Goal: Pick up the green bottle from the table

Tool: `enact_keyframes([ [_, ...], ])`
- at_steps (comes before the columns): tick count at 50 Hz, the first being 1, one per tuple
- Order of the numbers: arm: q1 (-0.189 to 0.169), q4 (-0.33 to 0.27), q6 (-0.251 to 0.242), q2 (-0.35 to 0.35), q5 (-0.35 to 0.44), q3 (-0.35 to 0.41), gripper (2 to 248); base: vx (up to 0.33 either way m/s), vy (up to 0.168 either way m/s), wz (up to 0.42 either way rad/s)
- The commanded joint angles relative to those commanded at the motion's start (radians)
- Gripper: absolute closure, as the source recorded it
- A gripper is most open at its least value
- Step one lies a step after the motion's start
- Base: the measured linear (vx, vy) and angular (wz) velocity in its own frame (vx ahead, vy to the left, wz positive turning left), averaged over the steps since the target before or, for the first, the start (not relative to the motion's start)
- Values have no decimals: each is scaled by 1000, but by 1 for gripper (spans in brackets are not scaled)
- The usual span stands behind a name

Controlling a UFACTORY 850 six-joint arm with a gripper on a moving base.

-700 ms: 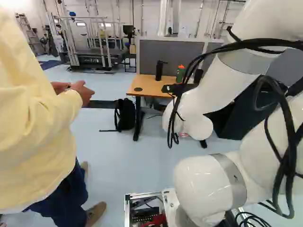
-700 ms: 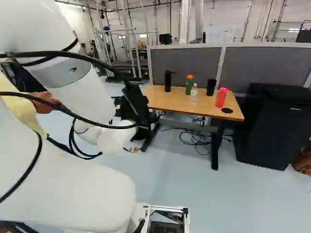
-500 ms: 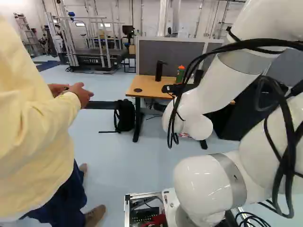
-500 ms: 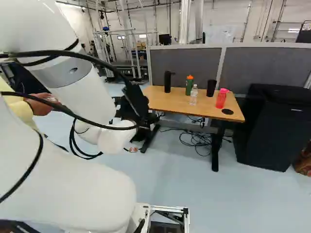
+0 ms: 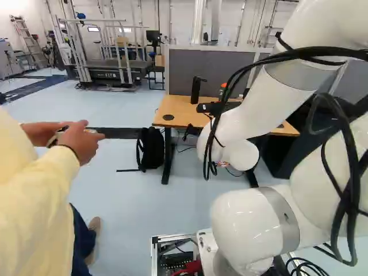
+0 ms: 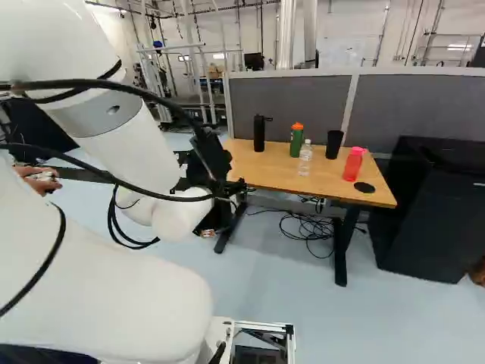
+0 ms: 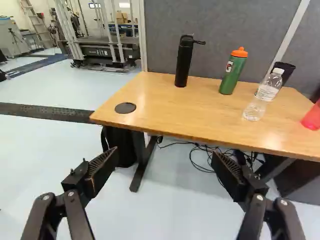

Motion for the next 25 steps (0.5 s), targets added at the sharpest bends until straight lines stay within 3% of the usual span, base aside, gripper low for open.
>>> enact_keyframes([
  [25, 0, 0, 0, 0, 0, 0, 3, 298, 8, -27],
])
